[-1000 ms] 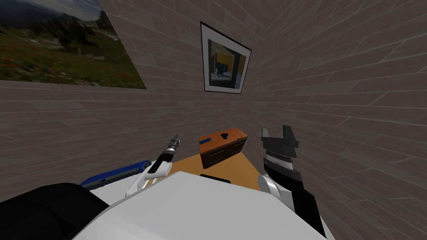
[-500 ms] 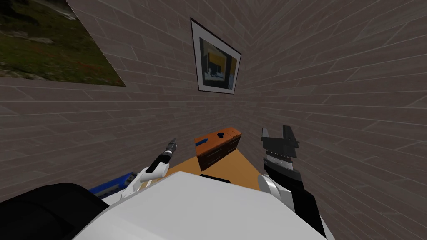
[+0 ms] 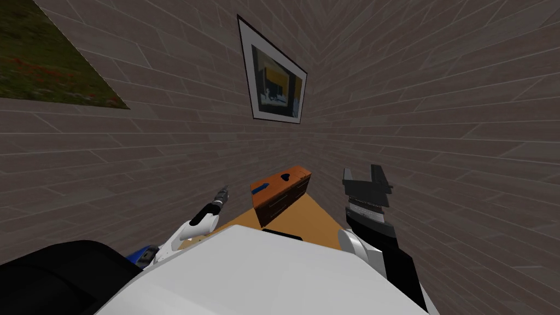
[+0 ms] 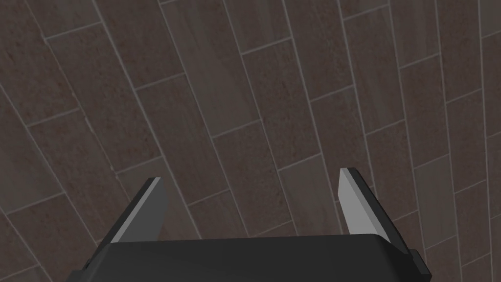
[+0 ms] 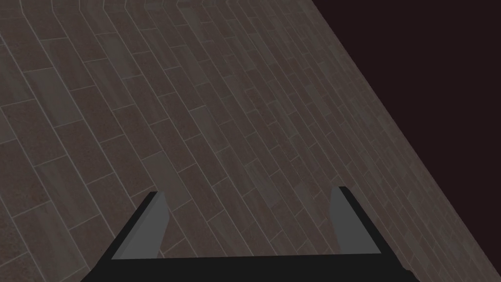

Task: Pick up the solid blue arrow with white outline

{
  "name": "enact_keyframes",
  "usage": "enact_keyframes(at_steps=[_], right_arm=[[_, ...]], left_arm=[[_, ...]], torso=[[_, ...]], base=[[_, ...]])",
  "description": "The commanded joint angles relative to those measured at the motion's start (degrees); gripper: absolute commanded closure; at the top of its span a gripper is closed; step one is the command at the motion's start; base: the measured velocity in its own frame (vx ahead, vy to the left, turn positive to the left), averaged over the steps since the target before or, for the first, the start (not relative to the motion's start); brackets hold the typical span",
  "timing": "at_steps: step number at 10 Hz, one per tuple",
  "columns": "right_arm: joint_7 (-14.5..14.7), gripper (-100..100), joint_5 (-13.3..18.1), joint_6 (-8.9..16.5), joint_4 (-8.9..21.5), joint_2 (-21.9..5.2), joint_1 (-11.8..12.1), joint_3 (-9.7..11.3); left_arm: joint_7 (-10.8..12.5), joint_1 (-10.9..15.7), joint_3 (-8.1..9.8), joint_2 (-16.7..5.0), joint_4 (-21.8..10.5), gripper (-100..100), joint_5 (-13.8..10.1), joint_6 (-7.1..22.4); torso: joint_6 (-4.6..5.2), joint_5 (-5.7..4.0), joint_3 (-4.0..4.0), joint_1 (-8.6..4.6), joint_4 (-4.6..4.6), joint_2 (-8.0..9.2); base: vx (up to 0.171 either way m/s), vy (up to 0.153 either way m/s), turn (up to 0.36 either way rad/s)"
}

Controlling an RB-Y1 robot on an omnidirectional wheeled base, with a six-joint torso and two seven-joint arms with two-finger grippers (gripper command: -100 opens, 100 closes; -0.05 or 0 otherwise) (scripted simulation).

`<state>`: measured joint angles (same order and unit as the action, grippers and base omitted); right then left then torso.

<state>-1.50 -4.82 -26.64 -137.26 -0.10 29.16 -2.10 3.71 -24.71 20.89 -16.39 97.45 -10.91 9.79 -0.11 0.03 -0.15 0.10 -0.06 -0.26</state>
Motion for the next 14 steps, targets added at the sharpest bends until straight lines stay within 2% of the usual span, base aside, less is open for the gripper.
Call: enact_keyframes(at_steps=[1, 2, 3, 5, 6, 8, 11, 14], right_arm=[[0.0, 0, 0.0, 0.0, 0.0, 0.0, 0.0, 0.0], [0.0, 0, 0.0, 0.0, 0.0, 0.0, 0.0, 0.0], [0.0, 0, 0.0, 0.0, 0.0, 0.0, 0.0, 0.0], [0.0, 0, 0.0, 0.0, 0.0, 0.0, 0.0, 0.0], [0.0, 0, 0.0, 0.0, 0.0, 0.0, 0.0, 0.0], [0.0, 0, 0.0, 0.0, 0.0, 0.0, 0.0, 0.0], [0.0, 0, 0.0, 0.0, 0.0, 0.0, 0.0, 0.0], [0.0, 0, 0.0, 0.0, 0.0, 0.0, 0.0, 0.0]], left_arm=[[0.5, 0.0, 0.81, -0.5, -1.9, -100, -0.8, 2.9], [0.5, 0.0, 0.81, -0.5, -1.9, -100, -0.8, 3.9], [1.0, 0.2, 1.59, -1.1, -3.8, -100, -1.6, 5.3], [1.0, 0.2, 1.59, -1.1, -3.8, -100, -1.6, 7.5], [1.4, 0.4, 2.34, -1.7, -5.7, -100, -2.3, 9.4], [1.4, 0.4, 2.34, -1.7, -5.7, -100, -2.3, 11.1], [2.2, 0.7, 3.68, -2.6, -9.2, -100, -3.8, 16.7], [2.5, 0.8, 4.27, -3.1, -10.8, -100, -4.6, 21.2]], torso=[[0.00, 0.00, 0.00, 0.00, 0.00, 0.00], [0.07, 0.00, -0.01, -0.02, 0.00, -0.02], [0.02, -0.01, -0.01, -0.01, 0.00, -0.02], [-0.01, 0.00, -0.03, 0.02, -0.01, -0.06], [-0.02, 0.00, -0.01, -0.01, -0.01, -0.02], [0.00, -0.01, -0.04, -0.01, -0.01, -0.06], [0.00, -0.01, -0.04, -0.02, -0.01, -0.07], [0.05, 0.00, -0.08, -0.01, -0.03, -0.15]], base=[[0.015, -0.004, -0.261], [0.017, 0.006, -0.203], [0.028, 0.006, -0.424], [0.018, 0.012, -0.050], [0.022, -0.007, -0.364], [0.019, 0.009, -0.066], [0.034, 0.004, -0.286], [0.043, 0.009, -0.218]])
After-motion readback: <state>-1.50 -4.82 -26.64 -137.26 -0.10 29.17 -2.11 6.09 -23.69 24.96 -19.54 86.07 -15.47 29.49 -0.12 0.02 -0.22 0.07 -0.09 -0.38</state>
